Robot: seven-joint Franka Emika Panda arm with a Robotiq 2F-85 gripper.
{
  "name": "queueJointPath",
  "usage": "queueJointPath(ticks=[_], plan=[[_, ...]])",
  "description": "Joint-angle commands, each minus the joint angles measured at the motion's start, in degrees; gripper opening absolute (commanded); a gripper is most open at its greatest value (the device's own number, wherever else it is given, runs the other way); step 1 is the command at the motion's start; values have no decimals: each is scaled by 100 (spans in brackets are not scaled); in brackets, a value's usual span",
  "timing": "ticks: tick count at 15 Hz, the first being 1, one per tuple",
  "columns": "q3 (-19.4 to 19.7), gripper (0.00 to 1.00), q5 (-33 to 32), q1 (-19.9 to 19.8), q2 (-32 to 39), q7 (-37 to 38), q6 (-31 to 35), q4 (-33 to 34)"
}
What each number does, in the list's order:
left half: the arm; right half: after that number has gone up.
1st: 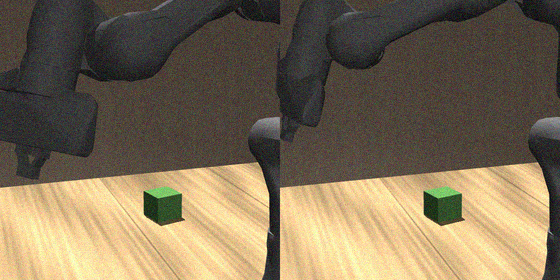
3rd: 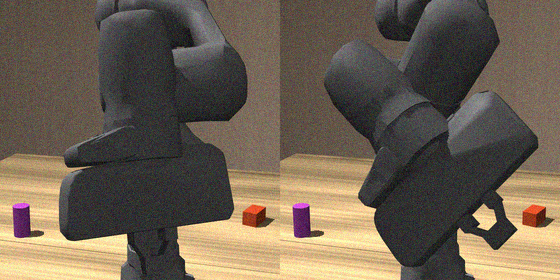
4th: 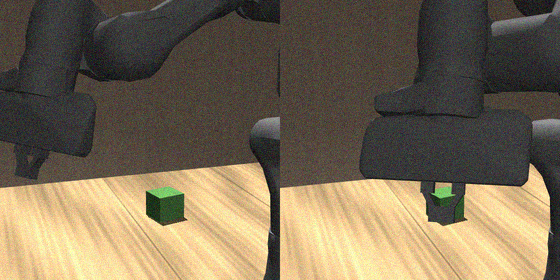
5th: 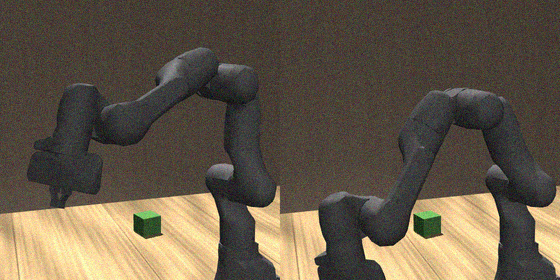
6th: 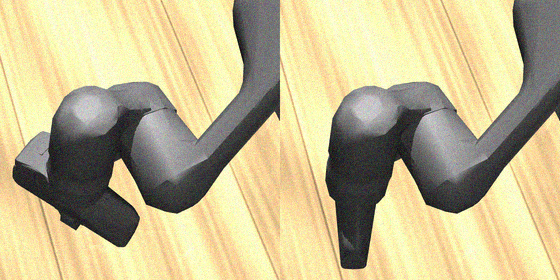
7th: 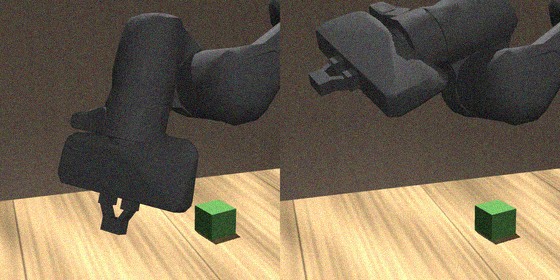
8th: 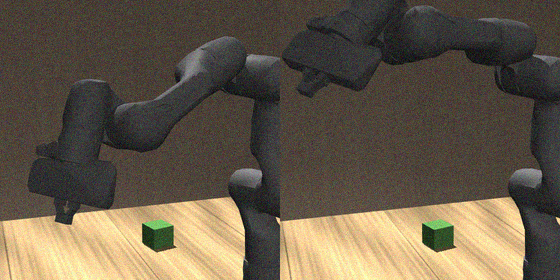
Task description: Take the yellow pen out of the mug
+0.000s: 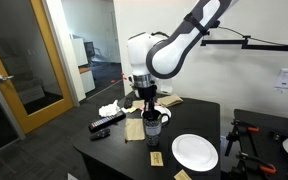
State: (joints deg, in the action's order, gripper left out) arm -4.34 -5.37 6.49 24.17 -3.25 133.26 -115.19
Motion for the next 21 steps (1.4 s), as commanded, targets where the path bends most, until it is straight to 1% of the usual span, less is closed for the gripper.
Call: queueJointPath(ticks=[1,10,21], plan=[[11,36,-34,4,102,11,-364,291],[33,37,-91,21,240,48,-942,559],[44,39,-108,30,408,57,-1235,765]])
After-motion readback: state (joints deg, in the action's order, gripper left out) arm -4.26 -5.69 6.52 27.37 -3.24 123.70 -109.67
